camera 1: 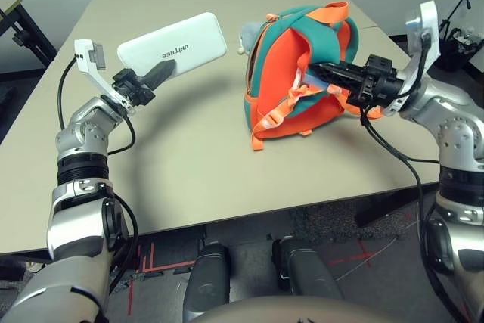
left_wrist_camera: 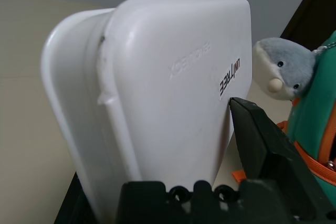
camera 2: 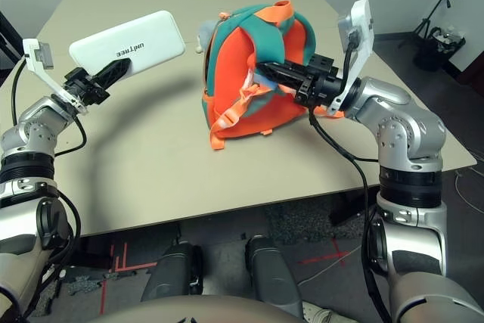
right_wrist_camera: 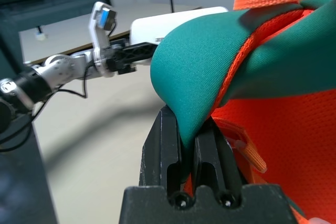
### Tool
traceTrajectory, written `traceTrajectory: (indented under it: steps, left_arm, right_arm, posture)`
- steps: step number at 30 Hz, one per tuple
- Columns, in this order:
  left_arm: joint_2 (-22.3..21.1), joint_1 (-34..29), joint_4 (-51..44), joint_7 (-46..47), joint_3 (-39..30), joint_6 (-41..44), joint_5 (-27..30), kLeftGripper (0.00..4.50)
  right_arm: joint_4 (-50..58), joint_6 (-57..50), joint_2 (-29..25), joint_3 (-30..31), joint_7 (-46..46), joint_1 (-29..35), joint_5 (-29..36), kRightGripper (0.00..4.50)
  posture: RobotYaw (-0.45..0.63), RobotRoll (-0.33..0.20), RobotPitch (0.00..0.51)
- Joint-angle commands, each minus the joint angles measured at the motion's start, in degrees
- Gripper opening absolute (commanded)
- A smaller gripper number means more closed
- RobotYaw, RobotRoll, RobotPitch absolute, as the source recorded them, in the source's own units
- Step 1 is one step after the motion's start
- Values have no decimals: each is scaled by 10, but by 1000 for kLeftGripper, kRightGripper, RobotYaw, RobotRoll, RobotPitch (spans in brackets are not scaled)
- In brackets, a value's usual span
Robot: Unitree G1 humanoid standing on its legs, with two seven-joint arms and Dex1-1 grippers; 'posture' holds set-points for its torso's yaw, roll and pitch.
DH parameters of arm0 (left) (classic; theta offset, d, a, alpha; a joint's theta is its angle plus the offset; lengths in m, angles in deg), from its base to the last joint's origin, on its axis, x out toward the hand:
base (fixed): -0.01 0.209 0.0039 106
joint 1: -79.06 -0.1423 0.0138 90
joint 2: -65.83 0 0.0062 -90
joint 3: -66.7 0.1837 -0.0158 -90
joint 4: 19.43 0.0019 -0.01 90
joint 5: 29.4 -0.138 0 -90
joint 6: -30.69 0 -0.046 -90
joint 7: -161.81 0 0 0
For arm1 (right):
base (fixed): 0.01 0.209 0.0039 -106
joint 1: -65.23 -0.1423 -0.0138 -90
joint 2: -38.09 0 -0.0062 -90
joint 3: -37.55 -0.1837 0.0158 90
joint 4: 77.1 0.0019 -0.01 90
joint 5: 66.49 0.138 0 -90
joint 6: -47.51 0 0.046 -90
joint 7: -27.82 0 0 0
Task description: Put the pencil case into the backpack and zip it.
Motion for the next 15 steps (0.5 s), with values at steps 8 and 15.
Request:
traceTrajectory:
  steps: [8,15]
  left_arm:
    - [-74,-10,-132,-38,-8,72,33,3168]
    - [-160,-25,-263,-82,-11,197,97,3167]
  right_arm:
    - [41,6,-1,20,-11,46,21,0]
    - [12,28,-12,45,2,53,-3,0]
  posture:
    - [-100,0,82]
    - [-78,0,72]
